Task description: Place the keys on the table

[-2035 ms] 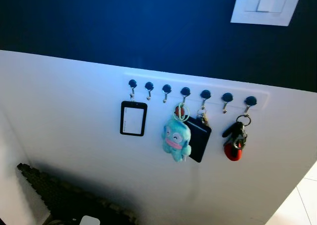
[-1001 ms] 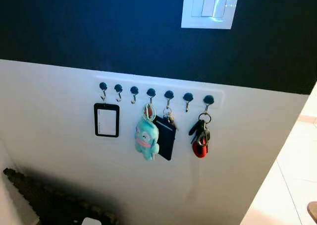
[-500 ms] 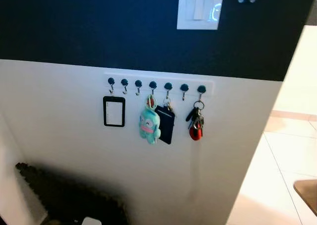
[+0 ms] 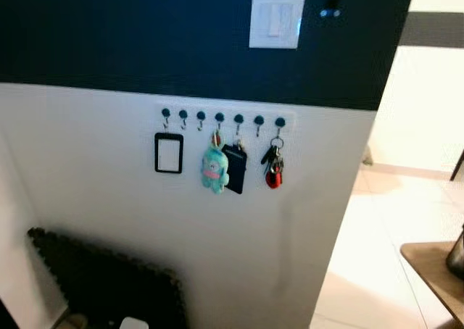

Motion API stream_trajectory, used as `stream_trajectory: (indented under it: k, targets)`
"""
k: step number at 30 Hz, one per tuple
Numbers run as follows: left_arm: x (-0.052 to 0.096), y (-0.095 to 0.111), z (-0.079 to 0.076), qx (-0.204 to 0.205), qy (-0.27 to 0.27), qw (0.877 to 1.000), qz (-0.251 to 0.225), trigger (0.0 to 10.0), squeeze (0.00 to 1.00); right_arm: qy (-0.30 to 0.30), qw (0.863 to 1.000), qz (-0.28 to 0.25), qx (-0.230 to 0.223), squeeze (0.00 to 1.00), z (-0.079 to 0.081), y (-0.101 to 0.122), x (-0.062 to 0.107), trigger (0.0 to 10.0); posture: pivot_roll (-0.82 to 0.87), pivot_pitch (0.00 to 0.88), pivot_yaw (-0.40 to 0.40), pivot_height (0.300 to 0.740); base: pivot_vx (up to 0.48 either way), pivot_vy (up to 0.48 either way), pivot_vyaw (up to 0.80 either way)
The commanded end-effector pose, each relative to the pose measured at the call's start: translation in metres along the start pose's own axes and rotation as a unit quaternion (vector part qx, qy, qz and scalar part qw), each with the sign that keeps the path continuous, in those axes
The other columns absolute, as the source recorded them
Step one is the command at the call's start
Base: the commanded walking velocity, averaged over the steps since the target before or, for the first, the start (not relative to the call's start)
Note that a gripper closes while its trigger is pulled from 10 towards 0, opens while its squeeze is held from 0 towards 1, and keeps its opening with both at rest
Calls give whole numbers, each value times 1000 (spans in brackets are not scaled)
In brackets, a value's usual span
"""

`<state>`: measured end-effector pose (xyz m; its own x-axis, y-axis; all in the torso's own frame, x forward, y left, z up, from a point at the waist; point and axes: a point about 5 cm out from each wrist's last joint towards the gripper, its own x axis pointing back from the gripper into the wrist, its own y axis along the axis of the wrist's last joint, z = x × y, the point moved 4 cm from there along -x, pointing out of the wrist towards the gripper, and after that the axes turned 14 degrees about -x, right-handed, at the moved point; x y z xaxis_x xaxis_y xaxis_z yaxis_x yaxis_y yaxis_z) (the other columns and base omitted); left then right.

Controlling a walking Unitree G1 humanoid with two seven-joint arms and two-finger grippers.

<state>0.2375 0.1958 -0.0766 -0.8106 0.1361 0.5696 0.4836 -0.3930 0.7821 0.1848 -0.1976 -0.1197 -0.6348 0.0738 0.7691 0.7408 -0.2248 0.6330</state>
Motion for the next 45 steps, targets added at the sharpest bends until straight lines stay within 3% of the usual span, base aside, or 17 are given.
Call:
stream_trajectory:
  k: [1,9,24,37,45]
  targets:
    - [3,-5,6,-9,0,1000,11,10000,0,2,1000,-4,-3,0,3,4,-1,10000,45,18,19,740,0,0,0]
    - [2,-4,7,-9,1,1000,11,10000,0,2,1000,-2,-14,0,3,3,-1,10000,49,26,16,740,0,0,0]
    - [1,-1,5,3,10,1000,2,10000,0,4,1000,-2,-11,0,3,4,-2,10000,50,31,11,740,0,0,-785]
    - [2,-3,7,10,28,1000,7,10000,0,5,1000,-3,-6,0,3,5,-2,10000,51,31,6,740,0,0,0]
    - [2,-3,7,13,27,1000,9,10000,0,6,1000,-3,-6,0,4,5,-2,10000,52,32,7,740,0,349,0]
